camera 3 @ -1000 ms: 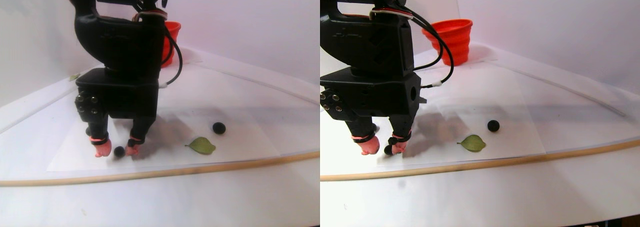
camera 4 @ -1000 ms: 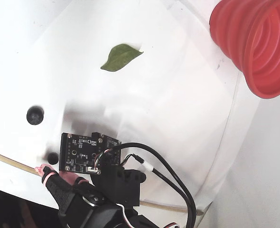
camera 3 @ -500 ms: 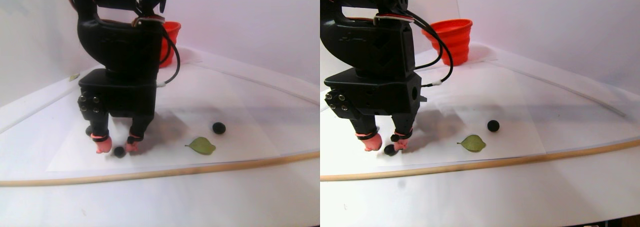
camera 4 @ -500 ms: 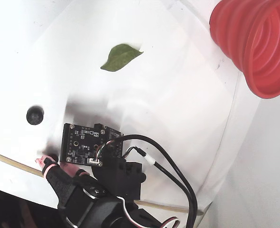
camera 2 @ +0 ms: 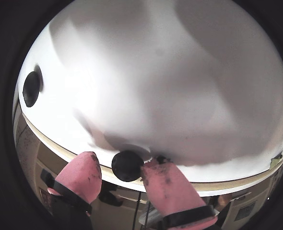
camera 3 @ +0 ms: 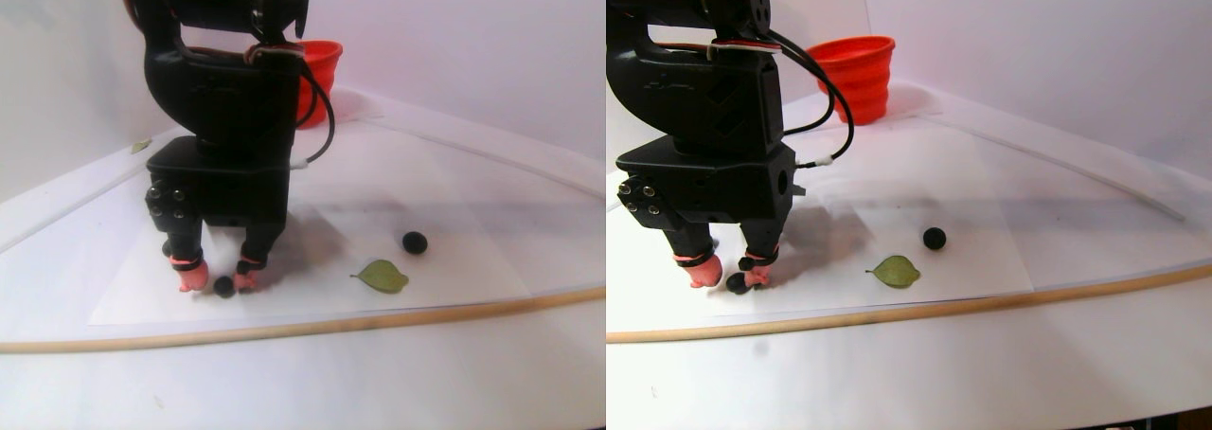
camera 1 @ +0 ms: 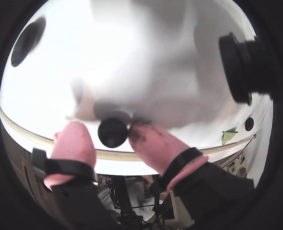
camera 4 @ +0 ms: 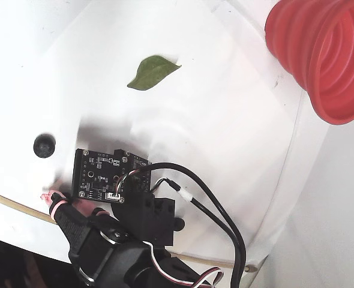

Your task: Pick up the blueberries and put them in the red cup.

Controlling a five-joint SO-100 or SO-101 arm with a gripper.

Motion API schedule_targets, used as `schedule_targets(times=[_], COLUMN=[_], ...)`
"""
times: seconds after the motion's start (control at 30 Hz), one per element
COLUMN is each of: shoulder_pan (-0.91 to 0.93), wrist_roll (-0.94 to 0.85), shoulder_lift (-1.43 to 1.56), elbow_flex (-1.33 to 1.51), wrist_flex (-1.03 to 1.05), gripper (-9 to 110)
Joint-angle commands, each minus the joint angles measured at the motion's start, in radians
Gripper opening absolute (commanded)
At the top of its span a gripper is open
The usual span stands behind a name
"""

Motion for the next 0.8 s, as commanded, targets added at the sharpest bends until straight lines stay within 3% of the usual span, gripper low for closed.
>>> schedule_targets(times=[0.0,0.77], shoulder_pan=[0.000,0.015], wrist_roll=[-0.012,-0.063], shoulder_lift=[0.002,-0.061], elbow_flex=[0.003,0.011], wrist_flex=[-0.002,-0.074], gripper=[16,11])
